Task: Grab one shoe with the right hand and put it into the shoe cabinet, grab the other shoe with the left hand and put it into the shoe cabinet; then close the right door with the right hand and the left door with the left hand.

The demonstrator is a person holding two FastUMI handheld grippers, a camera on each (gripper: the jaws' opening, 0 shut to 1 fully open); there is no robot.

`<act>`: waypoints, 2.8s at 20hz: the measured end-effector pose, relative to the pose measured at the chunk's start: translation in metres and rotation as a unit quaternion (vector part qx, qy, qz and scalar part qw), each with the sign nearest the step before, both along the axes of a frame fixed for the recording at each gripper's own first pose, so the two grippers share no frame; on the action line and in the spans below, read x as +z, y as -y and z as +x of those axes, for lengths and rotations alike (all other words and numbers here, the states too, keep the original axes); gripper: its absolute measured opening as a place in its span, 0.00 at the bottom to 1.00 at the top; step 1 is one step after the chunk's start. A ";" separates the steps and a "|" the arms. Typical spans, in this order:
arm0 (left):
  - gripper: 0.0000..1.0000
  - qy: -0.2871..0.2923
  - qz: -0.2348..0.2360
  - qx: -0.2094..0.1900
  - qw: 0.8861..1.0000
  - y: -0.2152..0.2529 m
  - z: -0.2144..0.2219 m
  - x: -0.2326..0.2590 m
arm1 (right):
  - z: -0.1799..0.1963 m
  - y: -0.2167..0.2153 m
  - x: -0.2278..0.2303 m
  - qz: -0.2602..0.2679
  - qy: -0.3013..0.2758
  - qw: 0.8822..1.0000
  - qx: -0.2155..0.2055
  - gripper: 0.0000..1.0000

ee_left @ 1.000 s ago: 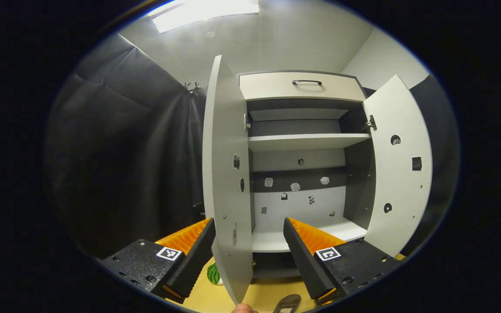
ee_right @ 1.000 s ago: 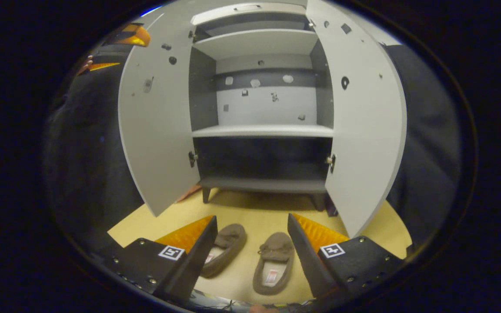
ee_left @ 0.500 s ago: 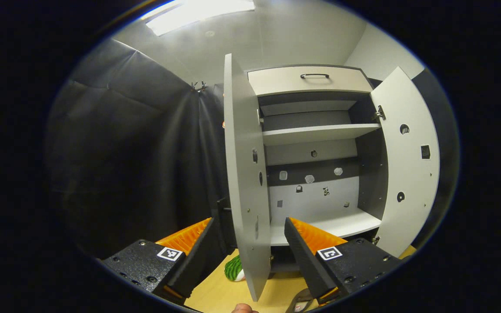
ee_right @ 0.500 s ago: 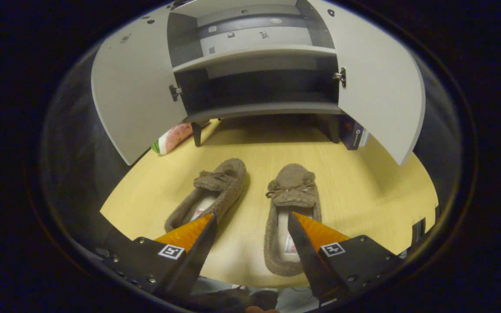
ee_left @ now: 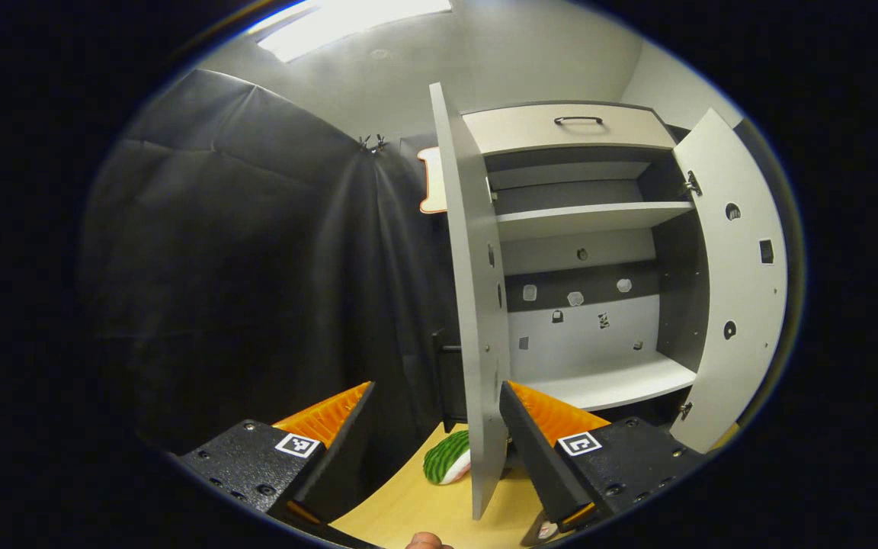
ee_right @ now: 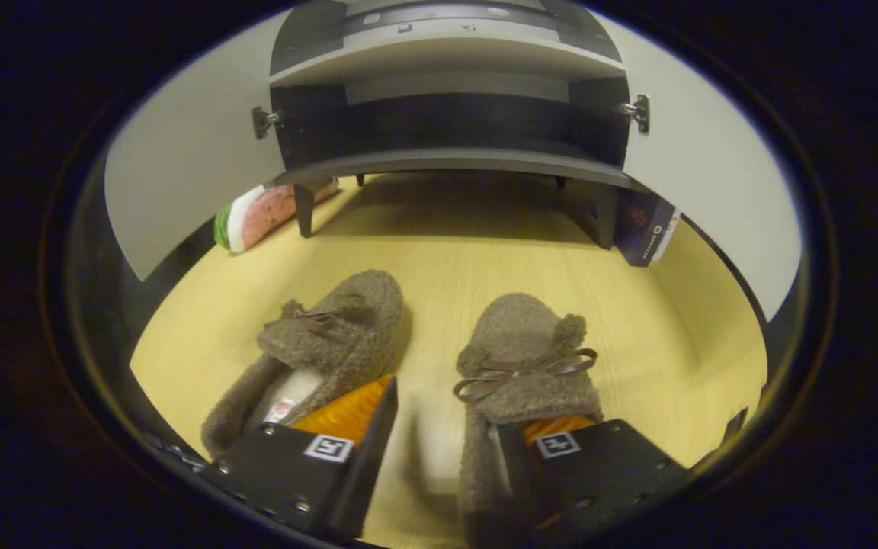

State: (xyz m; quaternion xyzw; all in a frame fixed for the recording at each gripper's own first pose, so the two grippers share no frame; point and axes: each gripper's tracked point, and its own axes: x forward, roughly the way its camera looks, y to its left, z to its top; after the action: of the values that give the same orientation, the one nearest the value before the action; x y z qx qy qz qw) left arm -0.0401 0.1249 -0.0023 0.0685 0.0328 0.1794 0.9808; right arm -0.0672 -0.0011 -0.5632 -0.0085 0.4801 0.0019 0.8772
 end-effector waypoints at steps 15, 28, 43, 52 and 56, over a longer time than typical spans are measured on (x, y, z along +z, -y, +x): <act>0.98 0.005 -0.004 -0.021 1.000 0.010 0.011 -0.010 | 0.074 0.031 0.128 -0.011 0.131 0.991 -0.011 0.07; 0.98 0.014 -0.035 -0.003 0.999 0.000 -0.008 -0.027 | 0.294 0.037 0.349 -0.011 0.328 0.945 0.005 0.06; 0.98 -0.004 -0.046 0.139 0.989 -0.054 -0.061 -0.049 | 0.452 0.026 0.298 -0.029 0.272 0.961 0.032 0.06; 0.96 -0.012 -0.050 0.146 0.988 -0.047 -0.063 -0.052 | 0.458 0.034 0.261 -0.031 0.219 0.975 0.007 0.19; 0.98 -0.009 -0.055 0.126 0.990 -0.031 -0.060 -0.052 | 0.445 0.036 0.265 -0.038 0.206 0.978 0.015 0.30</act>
State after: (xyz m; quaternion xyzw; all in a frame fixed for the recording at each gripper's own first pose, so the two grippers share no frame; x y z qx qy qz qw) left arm -0.1003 0.1562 -0.0544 0.0110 0.0599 0.2991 0.9523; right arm 0.3783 -0.0366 -0.2987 -0.0489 0.2883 -0.0046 0.9563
